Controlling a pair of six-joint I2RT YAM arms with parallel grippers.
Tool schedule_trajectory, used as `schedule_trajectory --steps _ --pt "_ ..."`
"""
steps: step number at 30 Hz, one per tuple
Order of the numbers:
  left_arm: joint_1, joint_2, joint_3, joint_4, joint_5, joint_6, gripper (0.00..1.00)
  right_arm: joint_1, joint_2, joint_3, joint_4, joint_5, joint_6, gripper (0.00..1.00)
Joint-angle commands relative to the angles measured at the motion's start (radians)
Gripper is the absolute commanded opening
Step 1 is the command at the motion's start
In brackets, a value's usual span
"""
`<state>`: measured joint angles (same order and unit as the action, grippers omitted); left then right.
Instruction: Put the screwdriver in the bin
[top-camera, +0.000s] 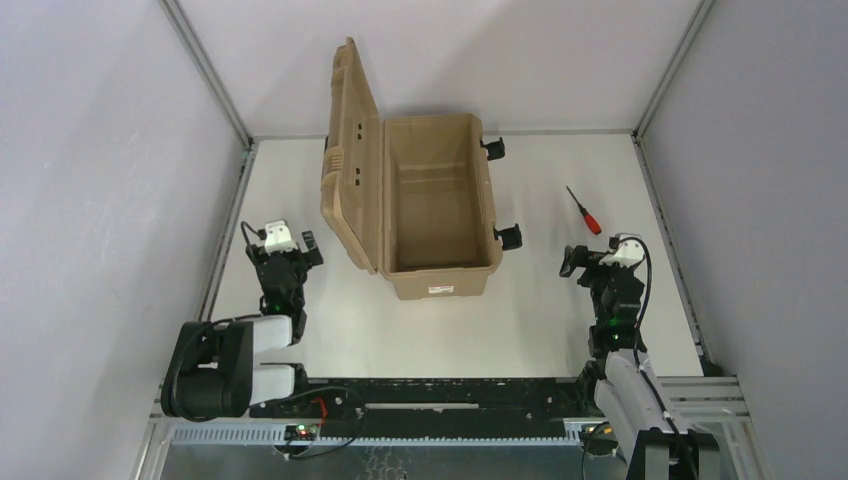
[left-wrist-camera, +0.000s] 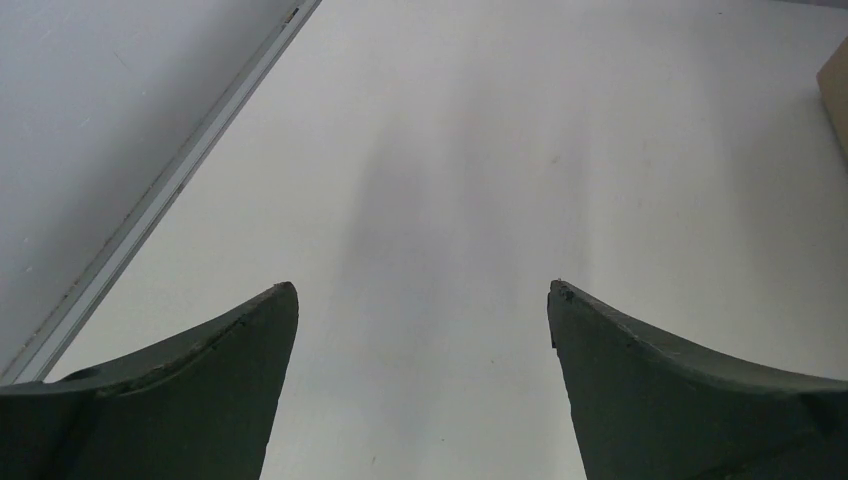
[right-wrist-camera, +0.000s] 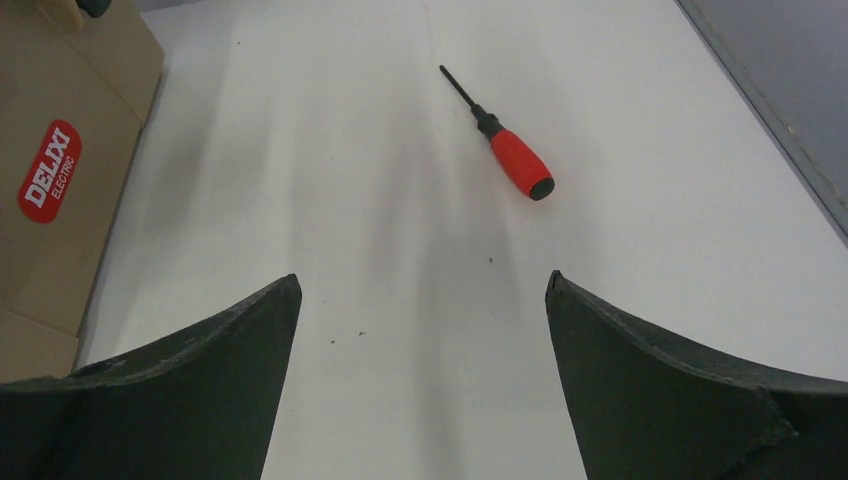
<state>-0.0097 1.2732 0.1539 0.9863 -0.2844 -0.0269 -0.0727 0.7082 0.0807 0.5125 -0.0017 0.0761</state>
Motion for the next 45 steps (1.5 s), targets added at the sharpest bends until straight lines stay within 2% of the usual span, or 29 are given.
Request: schedule_trajectory --steps 1,5,8,10,13,16,18,20,24,30,33,35,39,42,45 --pt "0.007 -0.012 0.039 0.069 0.005 0.01 1.0 -0.004 -0.036 0.034 0.003 0.002 0.022 1.0" --pt "0.007 -0.012 0.041 0.069 0.005 0.01 1.0 -0.004 -0.026 0.15 -0.138 0.074 0.034 1.0" --pt "0.007 -0.012 0.039 0.069 0.005 0.01 1.0 -0.007 0.067 0.342 -0.313 0.089 -0.008 1.0" --pt "0.007 -0.013 0.04 0.069 0.004 0.01 1.0 -0.016 0.186 0.512 -0.472 0.059 -0.044 1.0" --pt "0.007 -0.013 0.039 0.069 0.006 0.01 1.0 -0.046 0.405 0.812 -0.824 -0.043 -0.074 0.99" --pt "0.007 -0.014 0.039 0.069 0.005 0.01 1.0 -0.089 0.615 1.026 -1.004 -0.157 -0.146 0.99" --pt "0.007 -0.013 0.04 0.069 0.006 0.01 1.0 -0.107 0.741 1.122 -1.06 -0.225 -0.217 1.0" --pt "0.007 -0.013 0.039 0.068 0.006 0.01 1.0 -0.108 0.868 1.221 -1.124 -0.216 -0.266 1.0" --pt "0.007 -0.012 0.039 0.069 0.006 0.01 1.0 -0.106 1.059 1.367 -1.144 -0.129 -0.296 1.0" --pt "0.007 -0.013 0.04 0.069 0.005 0.01 1.0 -0.108 1.276 1.471 -1.159 -0.047 -0.313 0.98" --pt "0.007 -0.012 0.039 0.069 0.004 0.01 1.0 -0.108 1.347 1.486 -1.169 -0.037 -0.318 0.89" --pt "0.007 -0.013 0.039 0.069 0.005 0.01 1.0 -0.108 1.381 1.494 -1.184 -0.042 -0.317 0.78" --pt "0.007 -0.013 0.04 0.069 0.005 0.01 1.0 -0.11 1.394 1.481 -1.181 -0.063 -0.313 0.4" --pt "0.007 -0.012 0.04 0.069 0.005 0.01 1.0 -0.11 1.38 1.476 -1.181 -0.077 -0.313 0.17" --pt "0.007 -0.012 0.04 0.069 0.005 0.01 1.0 -0.108 1.344 1.475 -1.187 -0.104 -0.318 0.04"
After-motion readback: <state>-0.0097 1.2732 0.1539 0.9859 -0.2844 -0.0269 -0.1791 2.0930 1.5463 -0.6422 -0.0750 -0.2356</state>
